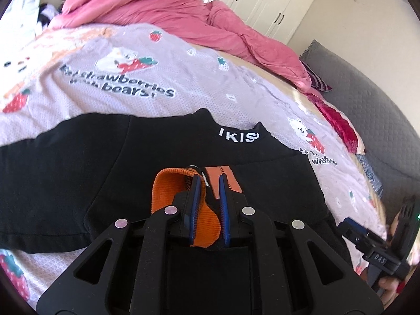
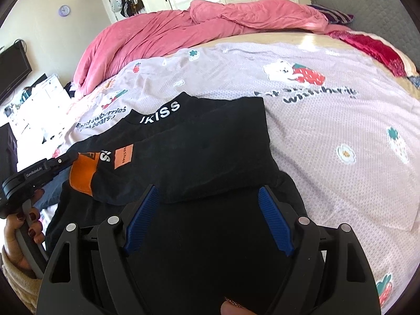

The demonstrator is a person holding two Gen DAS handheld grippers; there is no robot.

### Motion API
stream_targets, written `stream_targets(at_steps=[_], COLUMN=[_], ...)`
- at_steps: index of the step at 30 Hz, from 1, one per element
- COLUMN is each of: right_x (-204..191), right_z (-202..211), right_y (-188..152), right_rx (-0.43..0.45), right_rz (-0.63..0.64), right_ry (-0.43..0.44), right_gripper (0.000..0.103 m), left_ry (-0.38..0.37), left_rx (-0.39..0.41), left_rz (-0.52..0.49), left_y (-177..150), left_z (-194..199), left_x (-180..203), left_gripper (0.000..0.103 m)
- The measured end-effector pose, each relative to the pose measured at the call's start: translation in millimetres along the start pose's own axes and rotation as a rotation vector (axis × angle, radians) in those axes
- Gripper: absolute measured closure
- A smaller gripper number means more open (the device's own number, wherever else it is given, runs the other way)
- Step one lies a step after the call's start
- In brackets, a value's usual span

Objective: Fold small clothes
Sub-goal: 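Lay the cuff on the shirt body with the left gripper and open, then withdraw the left gripper from the folded sleeve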

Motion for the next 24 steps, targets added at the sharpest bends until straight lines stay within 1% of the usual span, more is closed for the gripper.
stream_targets(at_steps=[3, 6, 8, 9, 11, 13, 15, 17, 19, 21, 23, 24], right_x=[-5, -9, -12, -14, -17, -20, -23, -26, -28, -26, -24, -22], right_z=[-1, -6, -11, -13, -16, -22, -28, -32, -37, -42, -50, -54], right_y=[7, 13, 18, 20, 25, 28, 31, 34, 36, 36, 34, 32], right_rx=[0.011, 0.007, 0.004, 0.006, 0.005, -0.001, -0.013, -0.016, -0.025, -0.038, -0.061, -0.075], right_rz=[0.027, 0.050, 0.058, 0.063, 0.075, 0.087, 0.091, 0.093, 0.104, 0.109, 0.102, 0.096], right_ry=[-0.009, -0.014, -0.008, -0.006, -0.004, -0.005, -0.003, 0.010, 0.010, 0.001, 0.007, 0.010], right_gripper=[0.026, 0.025, 0.025, 0.025, 0.025, 0.025, 0.025, 0.025, 0.025, 0.025, 0.025, 0.025], left_ry=[-0.013, -0.010, -0.013, -0.014, -0.002, 0.005, -0.001, 0.012, 0.030, 0.051, 0.079, 0.090], left_rx=[0.029, 0.091, 0.102, 0.094, 0.052, 0.023, 0.012, 0.009, -0.005, -0.051, -0.112, -0.130], left_rz=[-0.010, -0.011, -0.005, -0.003, 0.001, 0.004, -0.016, -0.063, -0.102, -0.113, -0.112, -0.108], left_y=[2, 11, 15, 15, 9, 2, -4, -8, -14, -23, -33, -36], left_z=[5, 16, 20, 18, 7, -1, -3, -5, -9, -19, -31, -35], left_x=[5, 5, 3, 2, -1, 0, 6, 14, 18, 14, 6, 2], left_gripper=[0.096, 0.096, 0.096, 0.095, 0.092, 0.092, 0.092, 0.082, 0.079, 0.078, 0.075, 0.075])
Point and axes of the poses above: each gripper's, at about its wrist camera, not at the fingertips, and z roughly against the way its jaws point, x to its right, y to its top, the point moved 9 cm from there along -z, roughly the way its jaws point, and after that the axes turned 11 degrees about z, right-handed, at the moved point
